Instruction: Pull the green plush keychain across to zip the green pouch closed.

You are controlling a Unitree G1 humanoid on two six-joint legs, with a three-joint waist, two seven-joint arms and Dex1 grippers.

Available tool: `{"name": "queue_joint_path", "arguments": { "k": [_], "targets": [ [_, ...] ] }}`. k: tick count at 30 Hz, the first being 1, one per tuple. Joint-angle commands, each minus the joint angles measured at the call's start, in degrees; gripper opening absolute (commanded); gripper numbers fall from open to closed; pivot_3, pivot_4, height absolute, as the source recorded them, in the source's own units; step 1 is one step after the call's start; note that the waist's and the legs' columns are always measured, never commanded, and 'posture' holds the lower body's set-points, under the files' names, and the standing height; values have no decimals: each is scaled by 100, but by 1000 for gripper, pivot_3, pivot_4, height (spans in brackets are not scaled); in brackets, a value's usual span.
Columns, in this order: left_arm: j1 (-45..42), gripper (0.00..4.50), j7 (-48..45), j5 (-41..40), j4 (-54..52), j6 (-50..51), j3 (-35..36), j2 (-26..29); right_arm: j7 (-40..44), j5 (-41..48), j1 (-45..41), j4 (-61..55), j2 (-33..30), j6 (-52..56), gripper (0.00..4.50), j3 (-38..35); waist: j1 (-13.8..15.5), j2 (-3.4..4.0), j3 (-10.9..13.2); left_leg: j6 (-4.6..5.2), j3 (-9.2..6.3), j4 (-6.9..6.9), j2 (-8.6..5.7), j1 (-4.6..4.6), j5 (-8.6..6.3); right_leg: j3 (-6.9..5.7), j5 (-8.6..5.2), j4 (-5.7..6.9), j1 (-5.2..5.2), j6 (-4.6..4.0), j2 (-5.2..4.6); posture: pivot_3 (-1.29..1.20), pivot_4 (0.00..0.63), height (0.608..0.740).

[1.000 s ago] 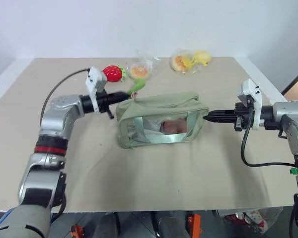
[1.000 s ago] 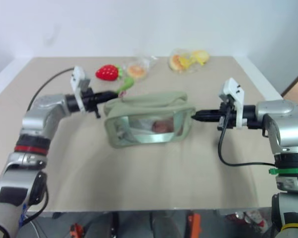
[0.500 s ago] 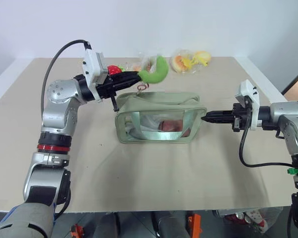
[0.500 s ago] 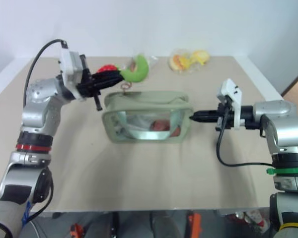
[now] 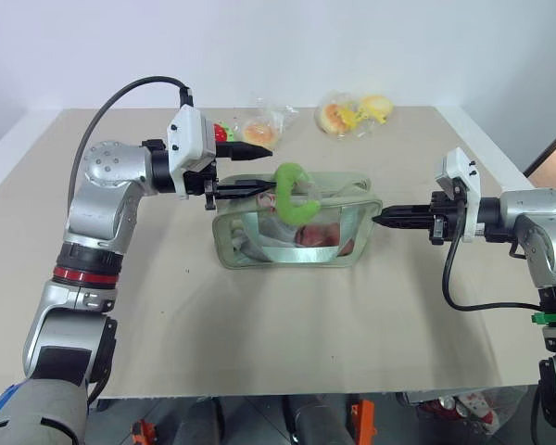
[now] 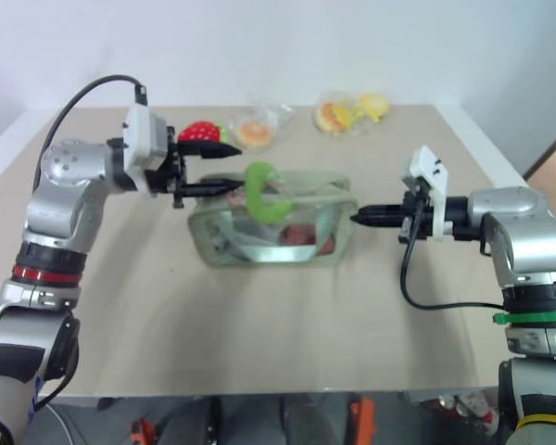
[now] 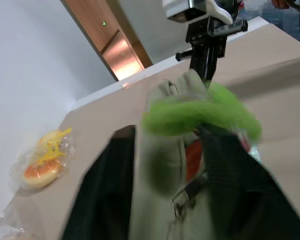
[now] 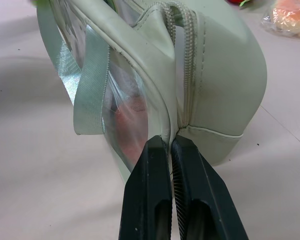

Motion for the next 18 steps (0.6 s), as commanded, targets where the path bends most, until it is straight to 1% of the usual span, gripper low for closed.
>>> {"name": "queue_joint_path", "arguments": {
  "k": [1, 2, 3, 9, 11, 14, 16, 18],
  "targets": [
    [-193, 3647, -42, -184, -89, 114, 203, 89, -29, 53, -85, -115, 9, -32, 0, -106, 0, 0, 0, 0, 0, 0, 1, 0, 0, 0, 0, 0, 0, 0, 1, 0, 150, 740],
    [-210, 3889, -54, -213, -101, 151, 221, 103, -33, 53, -85, -113, 11, -32, 0, -105, 0, 0, 0, 0, 0, 0, 1, 0, 0, 0, 0, 0, 0, 0, 1, 0, 150, 740],
    [-234, 4438, -21, -213, -103, 134, 250, 107, -35, 55, -84, -113, 13, -34, 0, -105, 0, 0, 0, 0, 0, 0, 1, 0, 0, 0, 0, 0, 0, 0, 0, 0, 150, 740],
    [-539, 4473, 156, -703, -51, 818, 844, 472, -39, 54, -140, -99, 80, -39, 0, -52, -20, 0, 0, 0, -1, -1, 3, 0, 0, 0, 0, 0, -2, 0, 3, 0, 150, 740],
    [-613, 4473, 319, -901, -4, 1147, 1068, 569, -47, 45, -147, -96, 110, -40, 0, -36, -21, 0, 0, 0, -1, -2, 3, 1, 0, 0, 0, 0, -2, -1, 3, 0, 150, 740],
    [-673, 4473, 623, -1357, 62, 1896, 1485, 714, -52, 41, -141, -105, 147, -40, 0, -17, -22, 0, 0, 0, -1, -1, 4, 1, 0, -1, 0, 0, -1, 0, 3, 0, 150, 740],
    [-426, 4473, 517, -1742, -87, 2599, 1669, 976, -57, 29, -145, -93, 170, -46, 0, -6, -43, 0, 0, 0, -1, -1, 4, 2, 0, -1, 0, 1, -1, 0, 3, 0, 150, 740],
    [137, 4473, 132, -2006, -481, 3107, 1665, 1350, -52, 24, -146, -85, 186, -47, 0, -2, -97, 2, 0, 0, -1, -4, 6, 4, 0, -2, -1, 2, -2, -2, 4, 0, 150, 740]
  ]
}}
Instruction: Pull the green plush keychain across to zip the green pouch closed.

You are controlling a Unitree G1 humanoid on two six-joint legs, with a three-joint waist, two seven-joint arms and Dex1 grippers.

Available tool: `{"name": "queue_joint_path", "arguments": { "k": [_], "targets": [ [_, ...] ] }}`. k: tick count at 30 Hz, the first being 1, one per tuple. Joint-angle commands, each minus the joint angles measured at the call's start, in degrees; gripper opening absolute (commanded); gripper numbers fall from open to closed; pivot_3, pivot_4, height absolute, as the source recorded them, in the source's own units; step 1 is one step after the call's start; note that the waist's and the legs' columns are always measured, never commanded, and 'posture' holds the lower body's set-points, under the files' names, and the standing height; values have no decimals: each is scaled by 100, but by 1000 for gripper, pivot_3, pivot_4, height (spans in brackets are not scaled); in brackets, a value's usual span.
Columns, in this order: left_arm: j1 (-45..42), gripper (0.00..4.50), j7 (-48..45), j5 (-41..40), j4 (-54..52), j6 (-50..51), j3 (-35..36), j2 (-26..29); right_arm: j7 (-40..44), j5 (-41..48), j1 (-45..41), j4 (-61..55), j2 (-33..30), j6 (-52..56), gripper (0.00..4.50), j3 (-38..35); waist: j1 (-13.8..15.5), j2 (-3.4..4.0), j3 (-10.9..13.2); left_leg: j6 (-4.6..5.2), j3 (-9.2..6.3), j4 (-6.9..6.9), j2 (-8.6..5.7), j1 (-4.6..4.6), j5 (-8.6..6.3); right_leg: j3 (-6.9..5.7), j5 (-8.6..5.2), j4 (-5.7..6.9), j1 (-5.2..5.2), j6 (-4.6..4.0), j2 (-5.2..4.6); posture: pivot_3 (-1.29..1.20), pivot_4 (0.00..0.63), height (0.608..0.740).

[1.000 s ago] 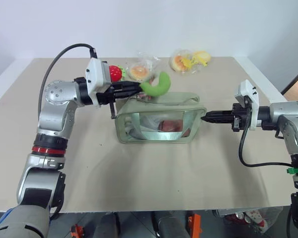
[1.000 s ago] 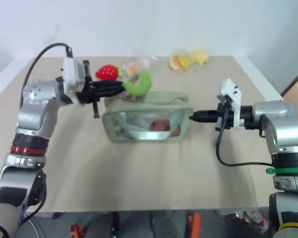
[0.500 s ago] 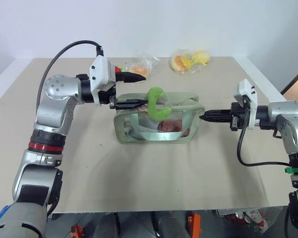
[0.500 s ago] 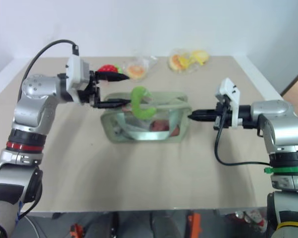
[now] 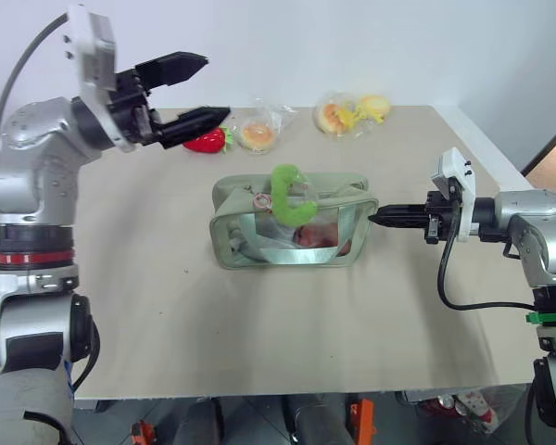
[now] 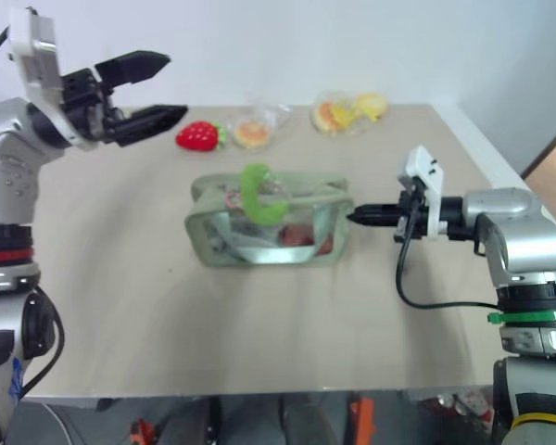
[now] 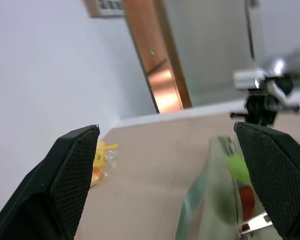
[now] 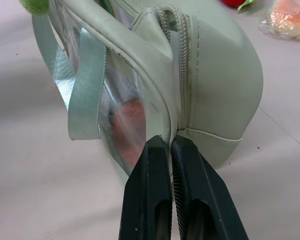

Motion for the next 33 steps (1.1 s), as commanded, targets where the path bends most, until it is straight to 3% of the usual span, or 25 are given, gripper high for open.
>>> {"name": "queue_joint_path", "arguments": {
  "k": [1, 6, 25, 29, 30, 33],
  "targets": [
    [808, 4473, -568, -429, -702, 670, 140, 571, 31, 20, -101, -81, 16, -47, 0, -20, -55, 3, -1, 0, -1, -2, 1, 1, 0, 0, -2, 1, 0, -2, 0, 0, 150, 740],
    [1990, 4473, -773, -287, -1302, 660, -18, 936, 34, 13, -104, -60, 50, -52, 0, -2, -37, -6, 5, 1, -5, -11, 6, 2, -1, -11, -11, 2, -1, -14, 0, 0, 150, 740],
    [2640, 4473, -311, -131, -1441, 710, -478, 411, -13, 61, -14, -160, 44, 28, 0, -71, -43, -11, 7, 1, 0, -2, 6, 3, 0, -7, -4, 2, 0, -17, 0, 0, 150, 740],
    [2578, 3422, -294, -104, -1457, 716, -656, 256, -57, 79, 12, -205, 53, 49, 0, -88, -43, -11, 7, 1, 0, -2, 6, 4, 0, -6, -2, 2, -1, -16, 1, 0, 150, 740],
    [2546, 2887, -267, -107, -1459, 706, -671, 200, -64, 84, 21, -217, 53, 56, 0, -94, -43, -11, 7, 2, 0, -2, 6, 4, 0, -6, -2, 2, 0, -16, 1, 0, 150, 740],
    [2400, 1918, -146, -133, -1387, 746, -653, 35, -83, 94, 58, -256, 54, 68, 0, -109, -42, -11, 7, 1, 0, -2, 6, 3, 0, -6, -1, 2, 0, -13, 0, 0, 150, 740]
  ]
}}
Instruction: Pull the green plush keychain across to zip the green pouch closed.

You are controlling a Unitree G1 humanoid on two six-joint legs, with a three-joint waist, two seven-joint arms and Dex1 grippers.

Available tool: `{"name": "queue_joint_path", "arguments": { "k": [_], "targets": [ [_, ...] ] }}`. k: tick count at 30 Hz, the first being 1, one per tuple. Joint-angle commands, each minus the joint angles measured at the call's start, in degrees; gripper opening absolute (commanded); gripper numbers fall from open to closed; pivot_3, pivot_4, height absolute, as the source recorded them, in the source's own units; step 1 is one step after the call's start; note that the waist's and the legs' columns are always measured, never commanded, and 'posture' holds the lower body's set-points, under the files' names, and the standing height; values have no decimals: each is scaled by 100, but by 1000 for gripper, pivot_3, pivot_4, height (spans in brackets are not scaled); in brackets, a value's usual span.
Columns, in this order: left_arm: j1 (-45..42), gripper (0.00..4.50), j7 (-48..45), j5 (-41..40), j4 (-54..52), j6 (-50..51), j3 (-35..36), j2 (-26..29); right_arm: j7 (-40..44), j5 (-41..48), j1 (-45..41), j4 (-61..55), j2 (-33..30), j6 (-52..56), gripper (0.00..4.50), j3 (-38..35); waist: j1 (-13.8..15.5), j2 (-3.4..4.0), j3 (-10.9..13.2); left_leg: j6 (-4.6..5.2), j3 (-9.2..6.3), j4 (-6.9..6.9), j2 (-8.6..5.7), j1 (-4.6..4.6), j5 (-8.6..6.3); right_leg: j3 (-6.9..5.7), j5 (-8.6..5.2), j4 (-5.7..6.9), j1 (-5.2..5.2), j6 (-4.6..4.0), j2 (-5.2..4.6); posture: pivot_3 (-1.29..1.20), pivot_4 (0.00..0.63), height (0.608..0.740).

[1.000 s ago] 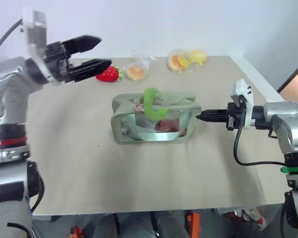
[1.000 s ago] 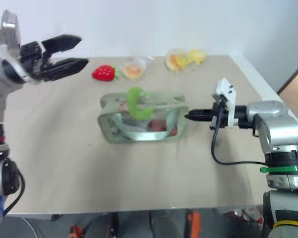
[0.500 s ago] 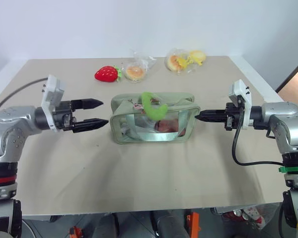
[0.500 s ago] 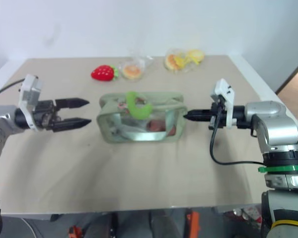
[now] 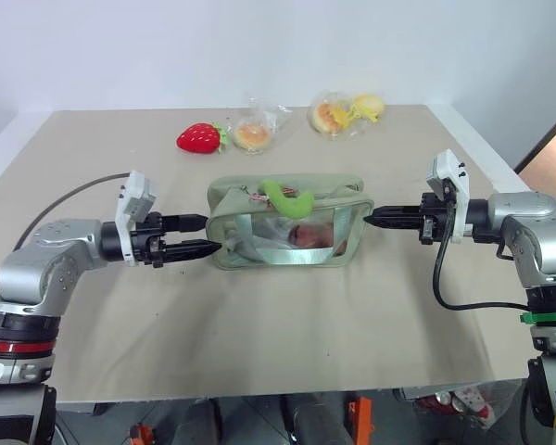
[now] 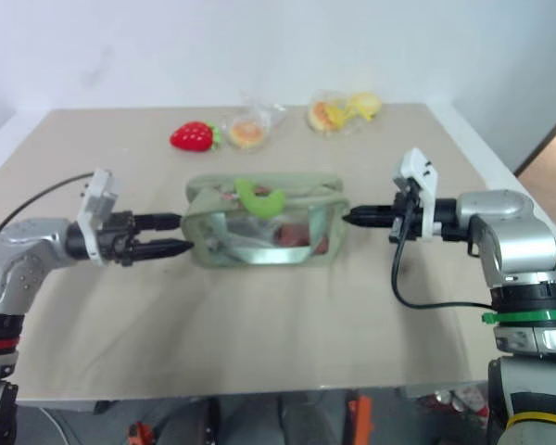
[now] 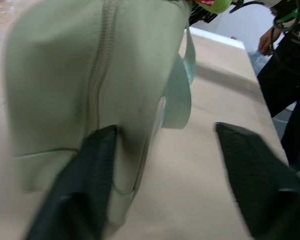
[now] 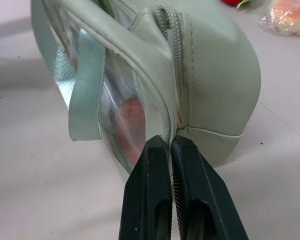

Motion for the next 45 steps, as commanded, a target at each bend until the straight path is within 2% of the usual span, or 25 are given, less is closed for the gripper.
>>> {"name": "queue_joint_path", "arguments": {
  "k": [1, 4, 5, 6, 15, 18, 19, 25, 29, 31, 38, 41, 45],
  "targets": [
    [-329, 1550, 173, -51, 18, -46, 88, -157, -36, 91, 27, -253, -18, 2, 0, -119, 7, 0, 0, 0, 0, 0, 0, 0, 0, 0, 0, 0, 0, 0, 0, 0, 150, 740],
    [-422, 630, 244, -21, 107, -45, 78, -265, -77, 113, 75, -296, -19, 20, 0, -149, 0, 0, 0, 0, -1, 1, -1, 0, 0, 0, 1, 0, 2, 2, 0, 0, 150, 740],
    [-428, 142, 250, -9, 116, -55, 70, -278, -85, 118, 89, -308, -21, 23, 0, -158, -3, 0, 0, 0, 0, 1, -1, 1, 0, 2, 1, 0, 2, 2, 0, 0, 150, 740],
    [-430, 35, 254, -4, 121, -54, 69, -286, -91, 123, 102, -320, -24, 26, 0, -166, -3, 0, 0, 0, 0, 1, -1, 1, 0, 2, 1, 0, 2, 2, 0, 0, 150, 740],
    [-242, 35, 252, 97, -2, -119, 60, -232, -201, 107, 115, -328, -37, 87, 0, -173, 0, 0, 0, 0, -2, 1, -1, 1, 0, 1, 1, 0, 2, 2, 1, 0, 150, 740],
    [-143, 35, 263, 77, -97, -119, 94, -210, -53, 538, 3, -355, -20, 404, 0, -398, 1, 0, 0, 0, -2, 1, -1, 2, 0, 1, 1, 0, 3, 2, 1, 0, 150, 740],
    [-128, 0, 265, 77, -109, -117, 101, -207, -35, 631, -16, -382, -18, 453, 662, -454, 2, 0, 0, 0, -2, 1, -1, 1, 0, 1, 1, 0, 3, 2, 1, 0, 150, 740],
    [-47, 0, 328, 45, -151, -131, 166, -224, -99, 1591, -447, -481, -78, 1155, 2703, -1197, 6, 1, 0, 0, -2, 1, -2, 0, 0, 1, 1, 0, 3, 2, 0, 0, 150, 740],
    [-8, 0, 336, 12, -175, -127, 173, -229, -450, 2251, -991, -469, 8, 1580, 4052, -1759, 6, 1, 0, 0, -2, 0, -2, 0, 0, 1, 0, 0, 3, 2, 0, 0, 150, 740],
    [5, 0, 338, 10, -183, -136, 170, -236, -577, 2406, -1153, -633, 29, 1710, 4052, -1783, 6, 1, 0, 0, -2, 0, -2, 0, 0, 1, -1, 0, 2, 0, 0, 0, 150, 740],
    [-15, 0, 339, 15, -142, -182, 156, -259, -889, 1305, -967, -2155, 65, 1164, 4052, -206, 4, 2, 0, 0, -4, -4, -1, 1, 0, 0, -3, 0, -1, -2, 1, 0, 150, 740],
    [-38, 0, 353, 13, -123, -199, 149, -287, -1202, 1163, -1386, -2363, 254, 1491, 4052, 247, 9, 3, 0, 0, -2, -2, -2, -5, 0, 0, -3, 0, -4, -2, -2, 0, 150, 740],
    [-32, 0, 386, -8, -159, -187, 154, -321, -1345, 1469, -1998, -2608, 370, 2198, 4052, 407, 29, 3, 0, 0, -1, -2, -1, -10, 0, 0, -3, 0, -9, -4, -3, 0, 150, 740]
  ]
}}
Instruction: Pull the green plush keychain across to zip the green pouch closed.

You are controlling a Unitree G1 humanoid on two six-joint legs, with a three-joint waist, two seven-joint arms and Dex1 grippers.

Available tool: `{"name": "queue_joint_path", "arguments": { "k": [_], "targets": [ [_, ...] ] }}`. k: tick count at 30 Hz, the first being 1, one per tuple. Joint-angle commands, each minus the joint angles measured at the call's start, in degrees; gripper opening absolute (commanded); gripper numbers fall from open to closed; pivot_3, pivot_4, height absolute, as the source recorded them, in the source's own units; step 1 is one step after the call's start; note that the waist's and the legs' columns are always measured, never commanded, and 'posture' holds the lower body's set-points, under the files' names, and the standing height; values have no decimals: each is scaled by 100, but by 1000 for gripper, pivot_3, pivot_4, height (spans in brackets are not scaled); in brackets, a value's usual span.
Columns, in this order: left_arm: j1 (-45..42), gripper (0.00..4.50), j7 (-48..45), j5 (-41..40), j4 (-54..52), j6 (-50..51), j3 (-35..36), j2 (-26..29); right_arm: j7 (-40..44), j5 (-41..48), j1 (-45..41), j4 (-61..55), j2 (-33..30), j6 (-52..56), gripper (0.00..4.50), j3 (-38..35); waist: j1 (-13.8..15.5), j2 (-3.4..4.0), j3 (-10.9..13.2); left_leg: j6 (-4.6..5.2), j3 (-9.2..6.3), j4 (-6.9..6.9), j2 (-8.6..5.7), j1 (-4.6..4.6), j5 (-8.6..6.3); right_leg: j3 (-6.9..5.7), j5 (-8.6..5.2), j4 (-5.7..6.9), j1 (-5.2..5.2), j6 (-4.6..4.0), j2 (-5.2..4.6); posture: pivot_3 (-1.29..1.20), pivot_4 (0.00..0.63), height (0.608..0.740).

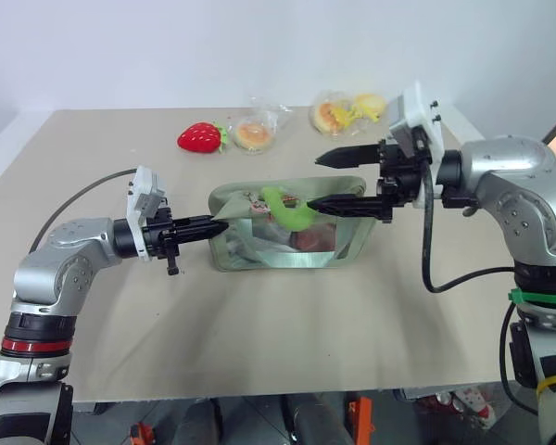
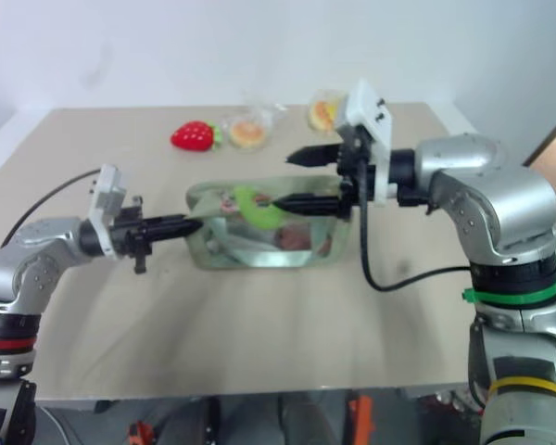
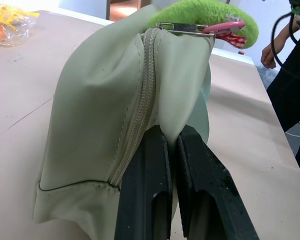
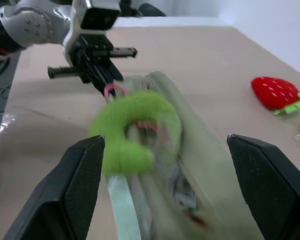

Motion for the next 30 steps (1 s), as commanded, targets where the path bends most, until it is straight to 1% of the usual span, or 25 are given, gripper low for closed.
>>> {"name": "queue_joint_path", "arguments": {
  "k": [1, 3, 8, 14, 21, 25, 30],
  "targets": [
    [-4, 0, 44, -36, -105, -27, 68, 4, -63, 307, -563, -416, -17, 530, 4052, -68, 19, 0, 0, 0, -1, -1, 0, -1, 0, -1, -1, 0, 0, 0, 0, 0, 150, 740],
    [19, 0, 67, -52, -117, -30, 81, -11, -56, 452, -740, -491, -5, 801, 4052, -43, 30, -1, 0, 0, -1, -3, 0, -2, -1, -2, -8, 0, 0, -3, 0, 0, 150, 740],
    [74, 0, 119, -64, -129, -60, 95, -34, 39, 606, -840, -667, -42, 1093, 4052, 57, 35, 0, 0, 3, -1, -7, 0, -2, -3, -3, -14, -1, -1, -4, -1, 0, 150, 740],
    [96, 0, 169, -71, -131, -88, 84, -68, -278, 534, -979, -687, 165, 1560, 4052, 452, 34, -1, 0, 3, -1, -6, 1, 0, -3, -3, -16, -1, -1, -14, -1, 0, 150, 740],
    [74, 0, 226, -105, -136, -80, 77, -115, -505, 230, -893, -626, 260, 1547, 4052, 763, 37, -1, 0, 3, 0, -5, 1, -2, -3, -3, -19, -1, 0, -18, -2, 0, 150, 740],
    [75, 0, 255, -127, -150, -88, 66, -129, -432, -11, -671, -725, 182, 1313, 4052, 1004, 40, -1, 0, 3, -2, -6, 1, -3, -3, -5, -19, -1, -1, -17, -2, 0, 150, 740],
    [79, 0, 284, -138, -163, -87, 57, -145, -463, -256, -573, -482, 291, 1144, 4052, 1131, 40, -1, 0, 3, -1, -6, 1, -3, -3, -4, -18, -1, -2, -16, -1, 0, 150, 740]
  ]
}}
